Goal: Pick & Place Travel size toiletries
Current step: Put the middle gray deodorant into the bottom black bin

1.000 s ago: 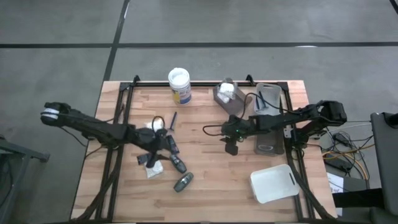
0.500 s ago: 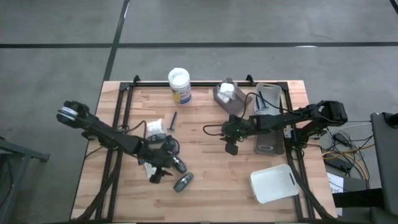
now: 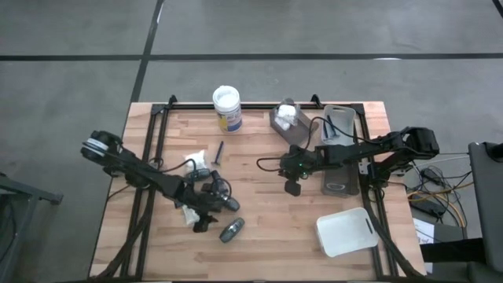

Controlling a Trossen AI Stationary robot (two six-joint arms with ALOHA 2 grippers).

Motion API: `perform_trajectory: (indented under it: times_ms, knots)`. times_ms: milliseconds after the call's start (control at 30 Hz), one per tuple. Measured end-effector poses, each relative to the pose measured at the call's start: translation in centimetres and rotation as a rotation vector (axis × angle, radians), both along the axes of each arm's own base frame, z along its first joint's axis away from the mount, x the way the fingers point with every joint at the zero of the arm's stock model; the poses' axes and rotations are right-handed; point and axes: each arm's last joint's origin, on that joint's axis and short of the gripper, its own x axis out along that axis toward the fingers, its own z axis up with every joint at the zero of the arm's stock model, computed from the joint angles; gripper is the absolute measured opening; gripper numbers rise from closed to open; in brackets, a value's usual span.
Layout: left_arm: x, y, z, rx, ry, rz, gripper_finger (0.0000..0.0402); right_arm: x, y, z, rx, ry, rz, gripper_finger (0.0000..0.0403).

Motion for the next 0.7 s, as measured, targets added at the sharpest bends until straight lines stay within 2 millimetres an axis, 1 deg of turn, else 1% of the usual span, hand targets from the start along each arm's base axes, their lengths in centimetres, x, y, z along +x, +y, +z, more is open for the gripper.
perform_trajectory:
  times_ms: [133,367,600,700]
  knots:
    - [0.1,0.1,0.1,0.022,-0.019,0.023,0.0193,0.0,0.0,0.0,0.0,-0.004,0.0,0.0042]
    - [0.6,1.0,0.4,0.013,-0.022,0.125,0.0193,0.1,0.0,0.1,0.0,-0.015,-0.001,0.006]
    - [1.0,2.7,0.4,0.138,-0.057,0.239,0.0193,0.1,0.0,0.1,0.0,-0.017,0.0,0.008]
    - [1.2,3.4,0.4,0.179,-0.067,0.261,0.0193,0.1,0.0,0.1,0.0,-0.018,-0.001,0.0086]
